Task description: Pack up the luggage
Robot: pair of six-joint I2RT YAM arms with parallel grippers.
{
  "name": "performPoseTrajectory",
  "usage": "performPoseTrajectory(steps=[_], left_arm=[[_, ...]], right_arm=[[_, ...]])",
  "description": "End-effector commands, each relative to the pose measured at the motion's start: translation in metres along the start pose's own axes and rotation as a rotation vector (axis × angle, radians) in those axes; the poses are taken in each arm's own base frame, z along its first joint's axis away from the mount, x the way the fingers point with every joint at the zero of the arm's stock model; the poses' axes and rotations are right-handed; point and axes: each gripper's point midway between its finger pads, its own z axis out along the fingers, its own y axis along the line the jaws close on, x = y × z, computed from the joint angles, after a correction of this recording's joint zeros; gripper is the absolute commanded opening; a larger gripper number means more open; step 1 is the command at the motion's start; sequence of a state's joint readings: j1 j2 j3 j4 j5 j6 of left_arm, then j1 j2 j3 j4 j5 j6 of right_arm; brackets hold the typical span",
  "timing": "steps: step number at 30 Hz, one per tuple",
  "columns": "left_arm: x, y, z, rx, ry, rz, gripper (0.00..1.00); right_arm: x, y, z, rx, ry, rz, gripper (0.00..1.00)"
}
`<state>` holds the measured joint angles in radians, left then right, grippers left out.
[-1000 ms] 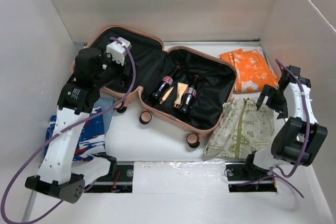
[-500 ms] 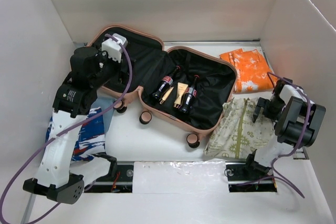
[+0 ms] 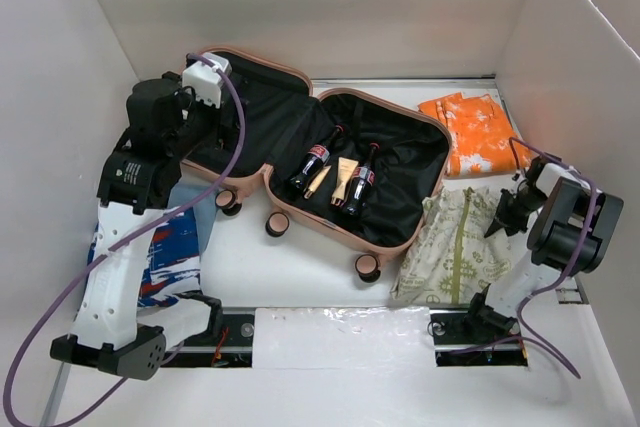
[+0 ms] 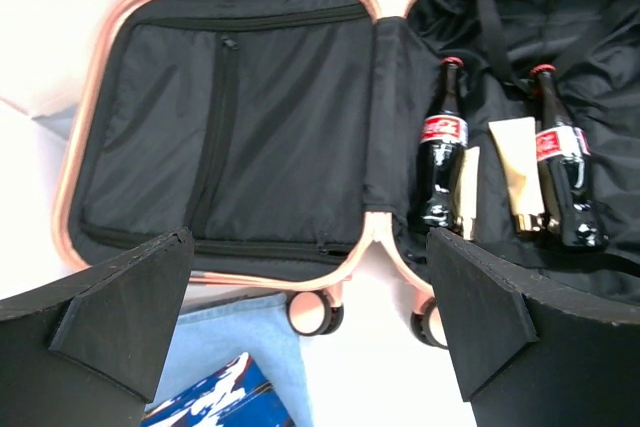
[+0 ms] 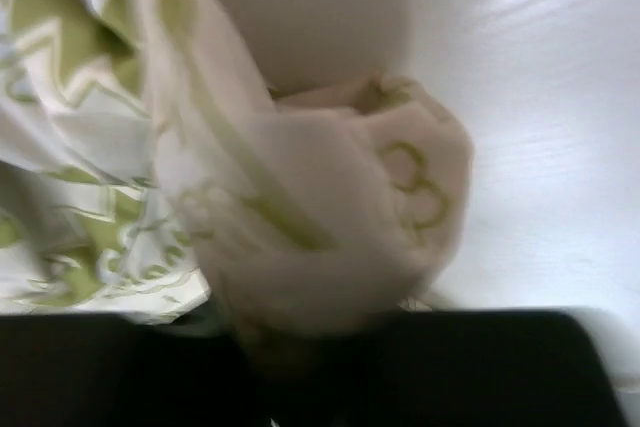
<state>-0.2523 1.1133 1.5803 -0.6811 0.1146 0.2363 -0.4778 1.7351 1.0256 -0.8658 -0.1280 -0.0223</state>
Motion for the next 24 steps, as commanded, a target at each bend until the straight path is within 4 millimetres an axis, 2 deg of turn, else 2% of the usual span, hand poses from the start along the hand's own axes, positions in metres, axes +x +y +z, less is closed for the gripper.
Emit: performPoseTrajectory(steps=[1, 2, 3, 7, 9, 11, 12, 14, 15, 18, 20, 21, 24], left_arm=[[-0.020, 0.014, -0.012, -0.058, -0.059, 0.008, 1.00], [-0.021, 0.017, -0.016, -0.068, -0.067, 0.006, 1.00], [-0.021, 0.017, -0.016, -0.069, -0.067, 0.006, 1.00], [-0.018, 0.017, -0.016, -0.069, -0.067, 0.015, 1.00], [-0.016, 0.019, -0.014, -0.079, -0.065, 0.015, 1.00], [-0.016, 0.019, -0.014, -0.079, -0.065, 0.015, 1.00], [-0.018, 0.019, -0.017, -0.081, -0.074, 0.015, 1.00], [-0.020, 0.019, -0.017, -0.083, -0.083, 0.016, 1.00], [-0.020, 0.021, -0.017, -0.092, -0.081, 0.016, 1.00], [-0.020, 0.021, -0.017, -0.092, -0.081, 0.025, 1.00], [-0.022, 0.022, -0.017, -0.094, -0.090, 0.025, 1.00], [-0.022, 0.022, -0.017, -0.094, -0.090, 0.025, 1.00], [-0.022, 0.020, -0.017, -0.085, -0.092, 0.026, 1.00]], right_arm=[[-0.013, 0.011, 0.040, -0.128, -0.054, 0.019, 0.13], [-0.013, 0.011, 0.040, -0.128, -0.054, 0.019, 0.02], [-0.013, 0.011, 0.035, -0.128, -0.060, 0.018, 0.00], [-0.025, 0.011, 0.006, -0.099, -0.160, 0.024, 0.00], [-0.037, 0.014, -0.020, -0.100, -0.244, 0.019, 0.00], [-0.039, 0.014, -0.039, -0.083, -0.285, 0.023, 0.00], [-0.045, 0.016, -0.058, -0.084, -0.347, 0.013, 0.00], [-0.046, 0.017, -0.075, -0.075, -0.394, 0.016, 0.00], [-0.046, 0.021, -0.093, -0.086, -0.440, 0.015, 0.00], [-0.042, 0.026, -0.112, -0.102, -0.485, 0.029, 0.00], [-0.044, 0.026, -0.133, -0.088, -0.548, 0.034, 0.00], [-0.040, 0.026, -0.134, -0.087, -0.544, 0.035, 0.00], [-0.043, 0.029, -0.156, -0.092, -0.602, 0.034, 0.00]])
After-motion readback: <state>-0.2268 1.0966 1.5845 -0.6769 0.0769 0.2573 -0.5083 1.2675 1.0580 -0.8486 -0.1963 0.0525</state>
